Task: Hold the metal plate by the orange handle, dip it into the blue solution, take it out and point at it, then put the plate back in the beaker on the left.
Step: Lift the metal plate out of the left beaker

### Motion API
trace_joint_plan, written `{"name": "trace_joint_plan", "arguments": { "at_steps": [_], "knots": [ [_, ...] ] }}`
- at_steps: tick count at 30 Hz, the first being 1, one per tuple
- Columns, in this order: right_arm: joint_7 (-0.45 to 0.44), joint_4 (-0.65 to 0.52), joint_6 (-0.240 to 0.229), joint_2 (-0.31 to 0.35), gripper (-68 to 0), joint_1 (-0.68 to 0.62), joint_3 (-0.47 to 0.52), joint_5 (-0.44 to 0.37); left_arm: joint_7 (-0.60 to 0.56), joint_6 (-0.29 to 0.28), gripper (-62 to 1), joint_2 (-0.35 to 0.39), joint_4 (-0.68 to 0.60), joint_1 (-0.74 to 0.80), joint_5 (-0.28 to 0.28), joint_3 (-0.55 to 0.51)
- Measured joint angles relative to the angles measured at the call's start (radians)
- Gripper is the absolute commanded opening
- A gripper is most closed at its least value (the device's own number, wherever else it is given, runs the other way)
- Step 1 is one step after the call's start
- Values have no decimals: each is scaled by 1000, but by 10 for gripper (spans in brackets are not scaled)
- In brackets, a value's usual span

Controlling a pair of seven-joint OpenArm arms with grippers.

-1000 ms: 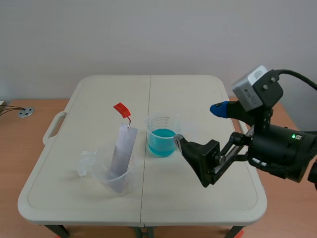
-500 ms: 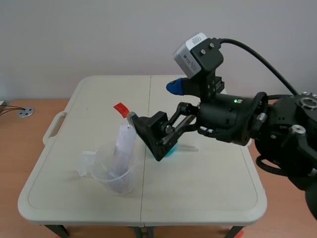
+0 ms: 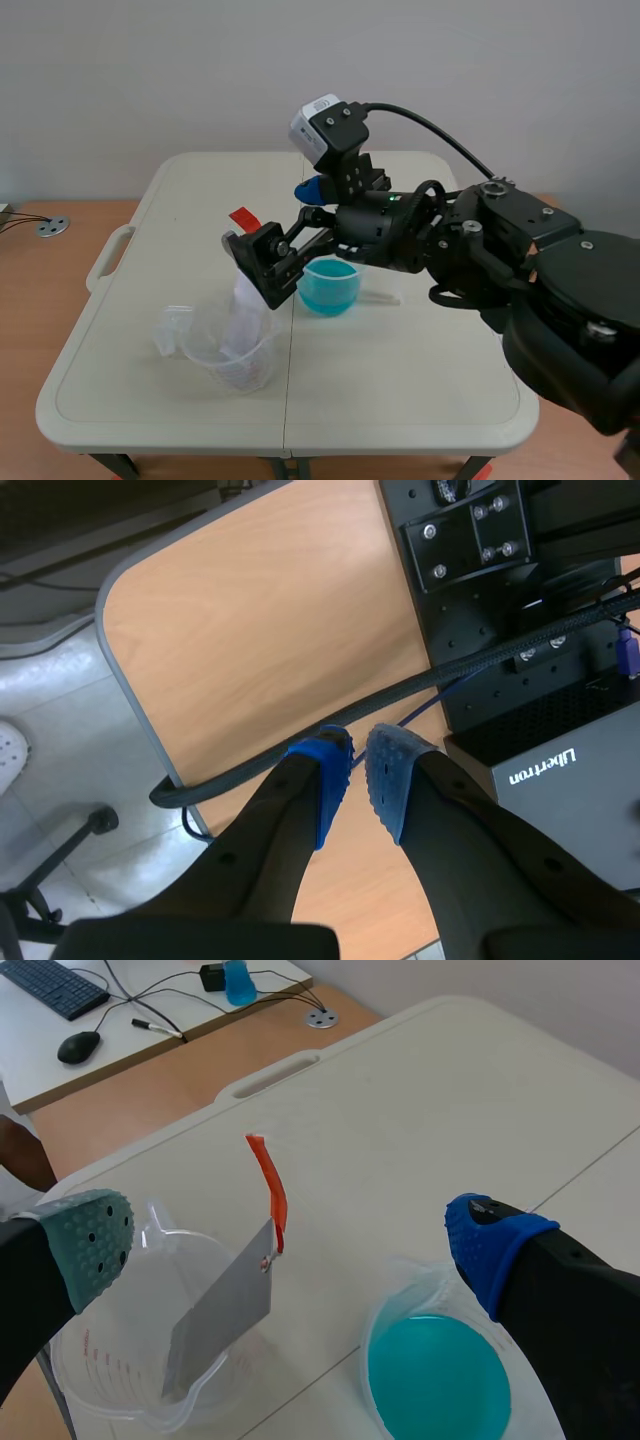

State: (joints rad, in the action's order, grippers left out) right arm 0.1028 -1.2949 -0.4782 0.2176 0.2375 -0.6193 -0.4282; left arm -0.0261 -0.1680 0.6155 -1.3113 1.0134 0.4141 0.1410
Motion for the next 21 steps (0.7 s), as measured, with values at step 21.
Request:
{"name": "trace_joint_plan", "arguments": {
  "at_steps": [21],
  "knots": [
    [-16, 128, 0, -65, -139, 64, -116, -62, 37, 2, -515, 0, 0, -9, 3, 18]
  ]
}}
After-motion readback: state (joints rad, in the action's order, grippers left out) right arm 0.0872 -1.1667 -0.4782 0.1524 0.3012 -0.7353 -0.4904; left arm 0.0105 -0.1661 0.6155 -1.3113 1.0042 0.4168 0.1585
